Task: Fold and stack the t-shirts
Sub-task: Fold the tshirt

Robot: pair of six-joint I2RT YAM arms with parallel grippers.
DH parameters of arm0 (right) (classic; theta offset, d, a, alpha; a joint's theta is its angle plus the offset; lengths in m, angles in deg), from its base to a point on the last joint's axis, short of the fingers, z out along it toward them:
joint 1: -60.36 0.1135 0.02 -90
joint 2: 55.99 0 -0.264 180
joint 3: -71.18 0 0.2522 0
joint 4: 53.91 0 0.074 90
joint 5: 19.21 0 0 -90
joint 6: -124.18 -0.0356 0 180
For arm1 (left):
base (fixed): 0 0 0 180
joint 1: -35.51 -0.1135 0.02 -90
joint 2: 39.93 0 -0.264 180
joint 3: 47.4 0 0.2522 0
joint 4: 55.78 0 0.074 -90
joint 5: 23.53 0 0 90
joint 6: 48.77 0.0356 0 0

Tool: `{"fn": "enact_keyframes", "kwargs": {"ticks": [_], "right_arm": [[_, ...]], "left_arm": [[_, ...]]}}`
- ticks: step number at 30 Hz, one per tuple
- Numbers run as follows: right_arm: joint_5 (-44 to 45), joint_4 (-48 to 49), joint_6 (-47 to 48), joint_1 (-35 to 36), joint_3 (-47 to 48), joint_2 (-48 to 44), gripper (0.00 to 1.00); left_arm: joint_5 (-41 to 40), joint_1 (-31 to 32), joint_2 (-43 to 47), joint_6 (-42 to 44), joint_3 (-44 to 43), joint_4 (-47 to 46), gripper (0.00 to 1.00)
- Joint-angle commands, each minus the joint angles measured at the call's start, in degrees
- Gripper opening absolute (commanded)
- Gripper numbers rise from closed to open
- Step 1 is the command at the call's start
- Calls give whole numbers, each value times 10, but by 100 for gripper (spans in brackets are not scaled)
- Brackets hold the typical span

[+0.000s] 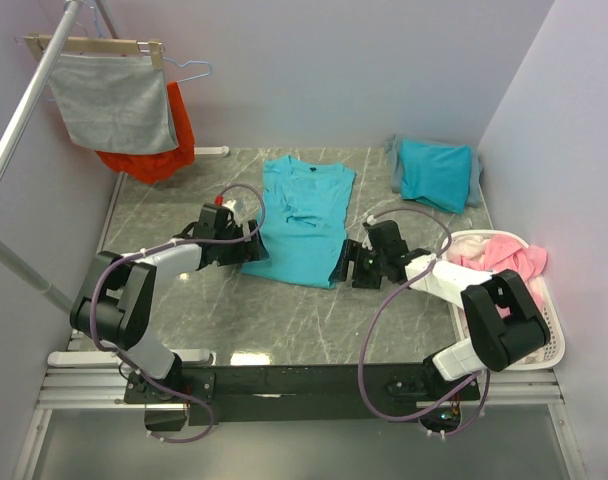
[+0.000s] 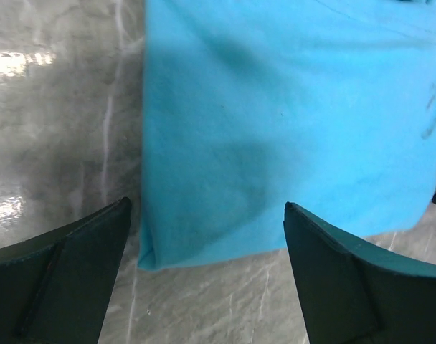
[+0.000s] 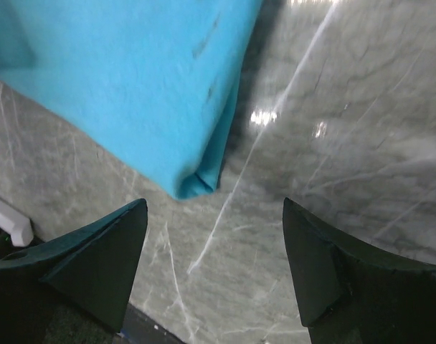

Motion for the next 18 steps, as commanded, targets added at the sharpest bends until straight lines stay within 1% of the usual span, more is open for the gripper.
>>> {"fn": "enact_keyframes", "kwargs": {"ticks": [1,2,4,6,8,9,11,13,14,16,17,18], "right_arm": [[-48,46,-30,2,-14,-5,82],[-48,49,-33,4,-13,3,81],[-46,50,-37,13,-6,13,81],[-43,53,-41,20,3,29,80],[-42,56,-44,26,10,47,79],[-39,56,-48,27,14,54,79],[-41,63,-50,28,20,73,76],[-28,63,-52,28,27,90,74],[-24,62,-49,28,35,94,66],[-18,58,-47,28,46,108,59],[-13,56,-44,28,55,111,50],[-9,52,-43,28,59,115,44]], "left_arm": [[54,-4,14,16,13,9,92],[55,-5,12,17,16,12,91],[61,-9,1,14,16,17,83],[72,-11,-6,14,15,19,77],[66,-13,-9,13,16,23,75],[69,-15,-9,12,22,21,70],[72,-18,-8,7,23,19,64],[73,-18,-7,4,26,20,56],[73,-19,-7,1,31,18,48],[72,-18,-7,-1,33,19,40],[72,-18,-9,-4,36,20,31],[73,-18,-8,-5,36,20,26]]}}
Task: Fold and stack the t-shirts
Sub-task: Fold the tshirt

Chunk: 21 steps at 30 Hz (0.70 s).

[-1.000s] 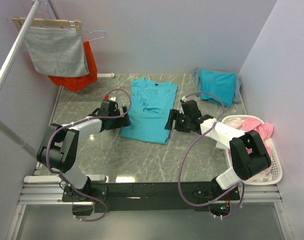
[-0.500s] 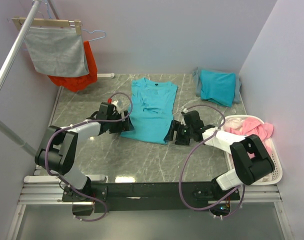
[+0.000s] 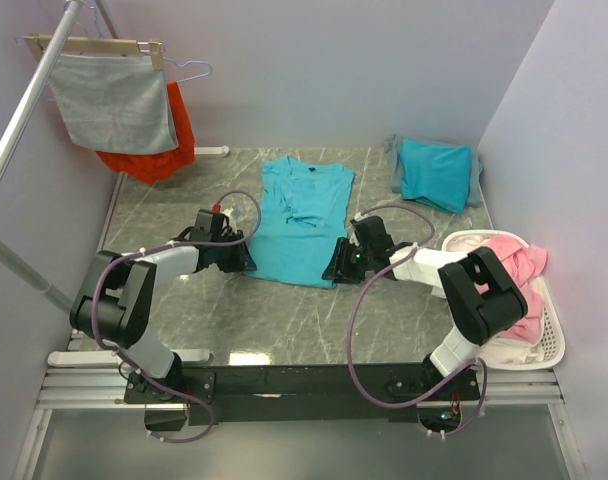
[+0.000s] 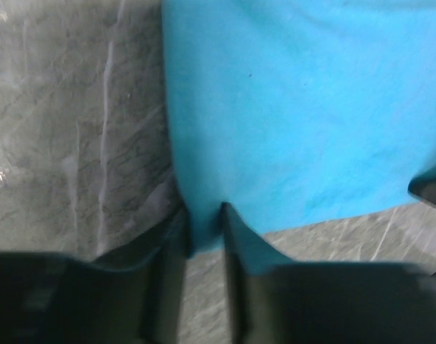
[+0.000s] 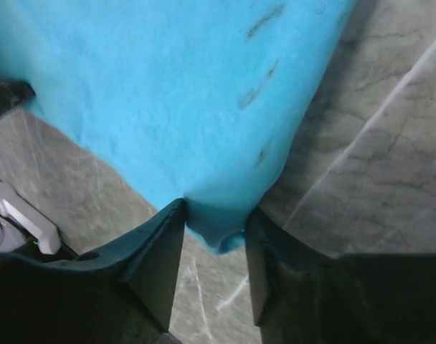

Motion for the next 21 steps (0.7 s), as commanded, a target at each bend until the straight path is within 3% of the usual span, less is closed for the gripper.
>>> {"fn": "enact_keyframes", "kwargs": {"ticks": [1,2,4,6,14,15,16,18,19,21], "right_arm": [[35,-16,9,2,31,28,36],[42,-20,14,2,35,29,24],[56,-42,24,3,41,25,14],[77,-60,34,2,41,16,1],[113,-119,40,2,-6,-42,0],[110,-117,40,2,-11,-52,4],[108,-113,40,2,-16,-58,24],[106,-113,42,3,-28,-74,35],[114,-119,43,1,-29,-80,51],[126,-125,48,2,-30,-98,59]], "left_arm": [[18,0,-5,-4,11,7,21],[21,0,-5,-6,16,6,11],[31,0,3,-16,23,3,1],[42,2,19,-26,43,-8,1],[15,59,75,-76,91,-3,1],[13,70,79,-81,95,-4,1],[10,74,82,-90,98,-8,1],[7,80,89,-96,105,-12,18],[2,81,90,-98,106,-11,24],[-13,81,101,-96,106,-3,34]]}}
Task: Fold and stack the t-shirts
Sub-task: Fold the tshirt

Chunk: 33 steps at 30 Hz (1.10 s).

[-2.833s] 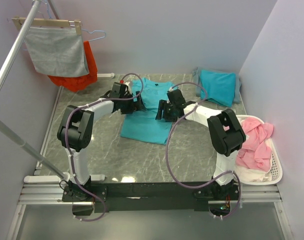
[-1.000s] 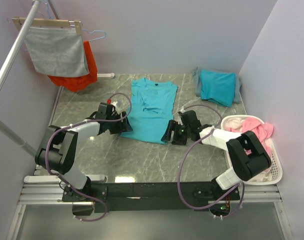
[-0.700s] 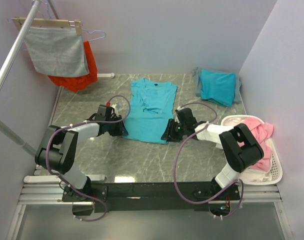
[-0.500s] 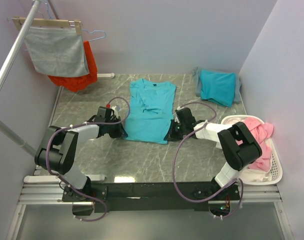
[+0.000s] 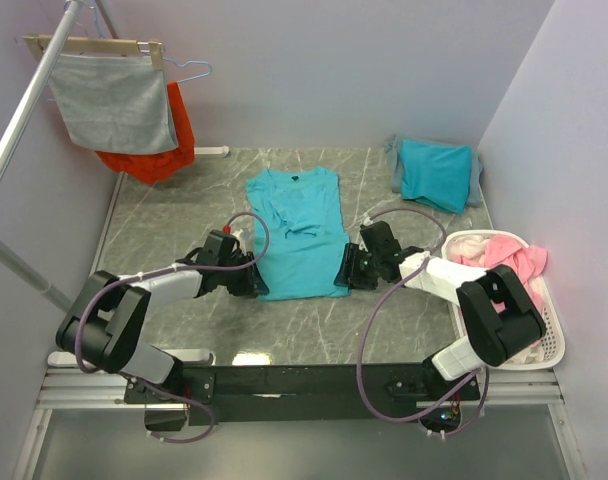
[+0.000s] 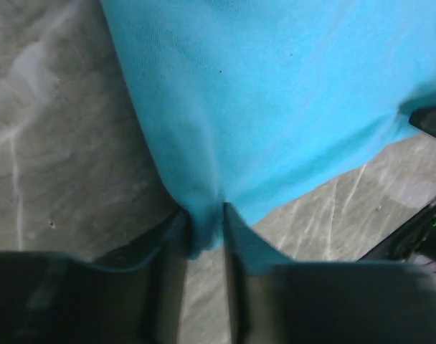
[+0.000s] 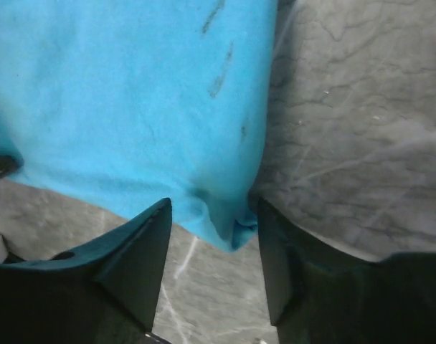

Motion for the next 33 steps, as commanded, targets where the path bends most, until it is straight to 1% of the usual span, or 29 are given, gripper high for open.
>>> {"fn": "enact_keyframes", "kwargs": {"ticks": [1,2,4,5,8,10,11,12,13,15,18,19,21,22,23,25,26,27,28,33], "right_arm": [[42,-35,17,1,-12,-43,66],[53,-36,20,1,-11,-47,68],[55,-37,24,0,-8,-48,69],[54,-38,28,0,-5,-45,69],[42,-33,31,0,0,-24,69],[17,-21,34,1,-4,-8,66],[6,-14,34,0,-7,-4,65],[-19,-7,33,0,-10,5,64],[-27,2,33,0,-12,11,61],[-59,14,33,1,-16,23,57],[-73,31,32,1,-18,40,50],[-87,39,34,2,-16,44,40],[-96,48,34,1,-13,54,22],[-103,58,37,1,-10,57,5],[-104,57,40,1,-6,60,0],[-110,49,51,2,4,59,0],[-111,46,52,1,5,45,0],[-111,45,51,1,3,35,0],[-112,41,48,1,-4,23,0],[-106,6,33,6,-34,-74,0]], "left_arm": [[-36,5,30,-12,8,20,45],[-42,5,38,-12,9,22,55],[-44,5,43,-14,13,17,56],[-45,5,44,-16,17,13,59],[-39,5,39,-19,24,8,57],[-29,4,36,-22,35,-3,54],[-27,5,33,-23,38,-6,48],[-22,4,33,-27,44,-16,45],[-15,4,33,-30,53,-16,39],[-5,6,33,-37,64,-40,34],[5,10,35,-43,82,-53,25],[5,11,34,-44,84,-55,17],[7,10,32,-43,83,-57,7],[7,11,30,-42,79,-59,1],[9,11,31,-41,75,-58,1],[15,12,33,-32,55,-49,1],[15,11,40,-27,47,-25,1],[11,12,46,-18,39,-22,1],[10,12,61,-15,27,6,1],[-2,13,129,-11,15,88,1]]}}
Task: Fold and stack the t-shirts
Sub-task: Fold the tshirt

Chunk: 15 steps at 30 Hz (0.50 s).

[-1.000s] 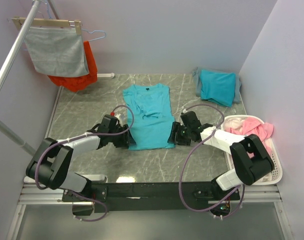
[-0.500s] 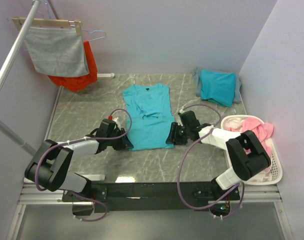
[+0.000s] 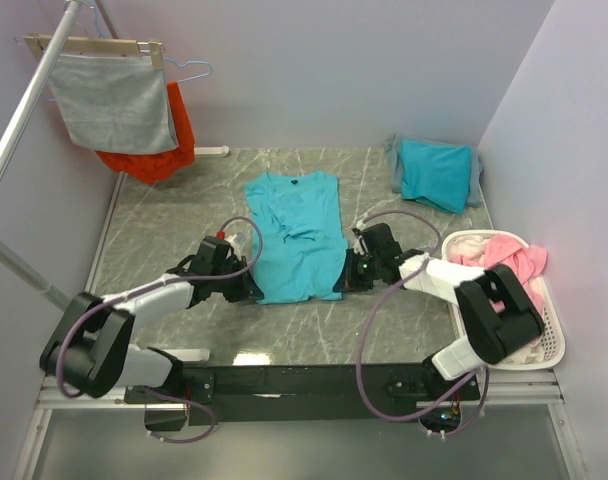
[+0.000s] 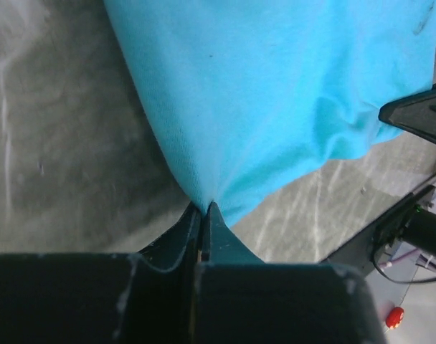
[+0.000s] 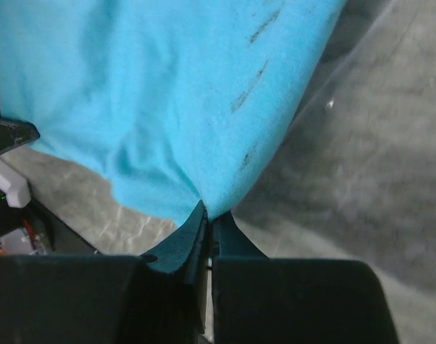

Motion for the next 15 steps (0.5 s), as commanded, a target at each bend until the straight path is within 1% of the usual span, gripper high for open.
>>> {"fn": "enact_keyframes", "kwargs": {"ticks": [1,7,11,12,13,15], "right_arm": [[0,-39,-7,11,-31,-98,0],[20,-84,-33,47,-76,-196,0],[28,-112,-58,91,-91,-274,0],[28,-123,-63,103,-92,-287,0],[31,-130,-69,107,-91,-299,0],[35,-150,-73,108,-81,-330,0]], "left_arm": [[-10,4,81,20,-29,92,1],[-8,28,154,-19,-6,122,1],[-25,72,206,-59,6,154,1],[-30,79,219,-66,3,163,1],[-37,84,245,-72,1,182,1],[-52,88,267,-81,-20,198,1]]}}
